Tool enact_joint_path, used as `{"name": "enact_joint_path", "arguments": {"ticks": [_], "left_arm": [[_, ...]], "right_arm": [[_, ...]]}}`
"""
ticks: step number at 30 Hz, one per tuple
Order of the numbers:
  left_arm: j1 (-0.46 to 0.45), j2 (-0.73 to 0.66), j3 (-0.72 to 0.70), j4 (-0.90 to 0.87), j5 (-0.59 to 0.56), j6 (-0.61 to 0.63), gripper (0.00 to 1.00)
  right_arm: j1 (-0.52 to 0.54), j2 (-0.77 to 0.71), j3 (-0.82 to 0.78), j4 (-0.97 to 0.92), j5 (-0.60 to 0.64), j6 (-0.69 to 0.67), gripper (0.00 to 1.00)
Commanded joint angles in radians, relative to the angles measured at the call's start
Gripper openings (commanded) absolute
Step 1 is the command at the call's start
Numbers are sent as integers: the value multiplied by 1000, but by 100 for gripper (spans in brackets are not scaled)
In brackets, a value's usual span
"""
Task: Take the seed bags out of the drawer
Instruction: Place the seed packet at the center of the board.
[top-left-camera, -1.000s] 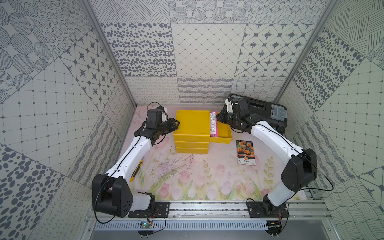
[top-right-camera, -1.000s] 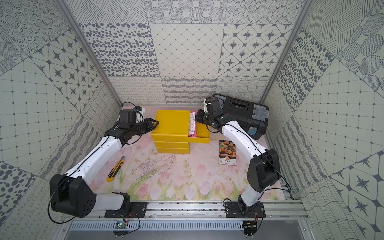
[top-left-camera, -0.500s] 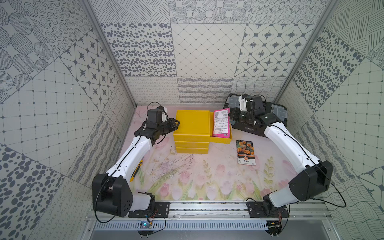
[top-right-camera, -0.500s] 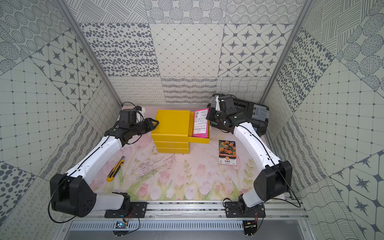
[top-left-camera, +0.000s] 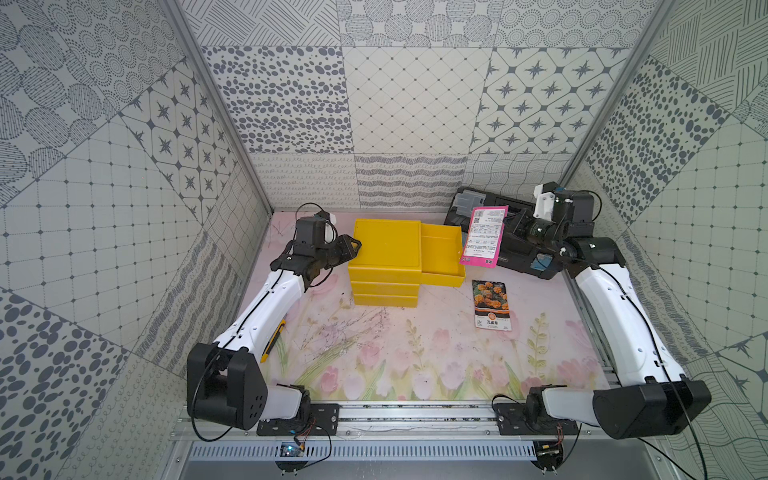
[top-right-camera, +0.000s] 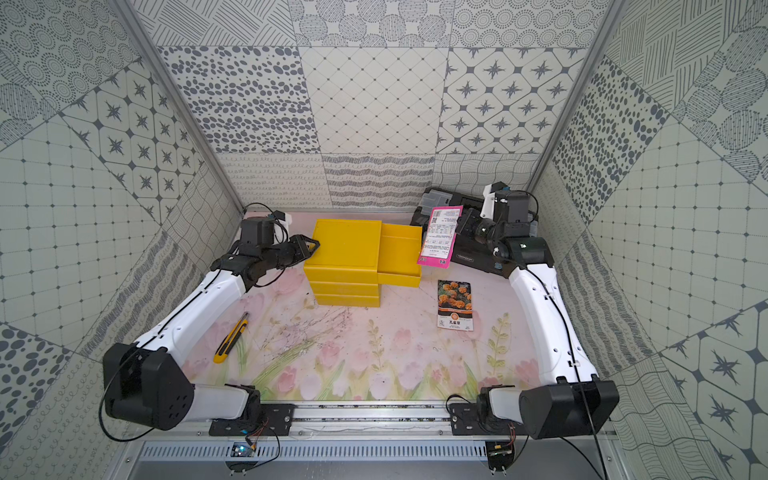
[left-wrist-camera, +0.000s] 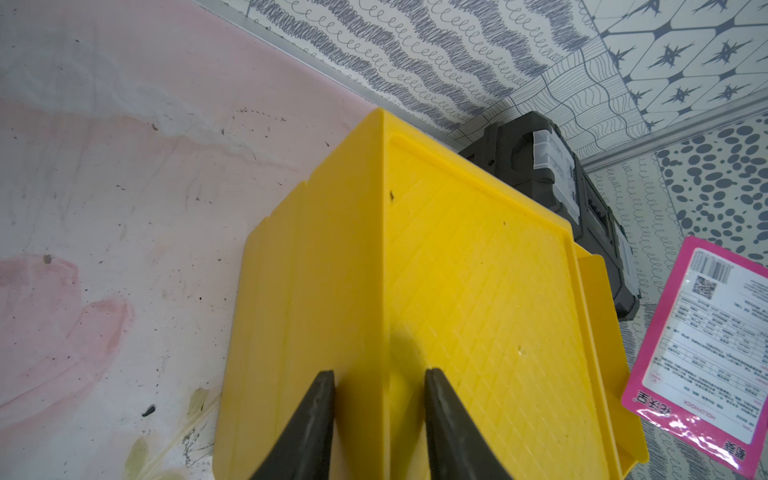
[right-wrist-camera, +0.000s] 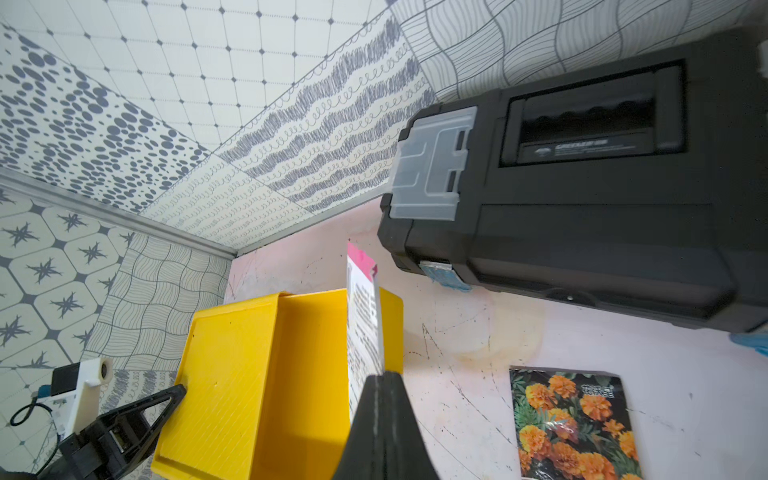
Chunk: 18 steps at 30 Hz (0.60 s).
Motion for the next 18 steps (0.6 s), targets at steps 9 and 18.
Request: {"name": "enact_joint_path", "arguments": {"ticks": [9, 18], "left_arm": [[-5, 36, -19, -317, 22, 21, 37], [-3, 23, -19, -319, 23, 25, 37]], "right_arm": [[-212, -112, -165, -16, -151, -28, 0], [-214, -23, -432, 114, -198, -35, 0]]}}
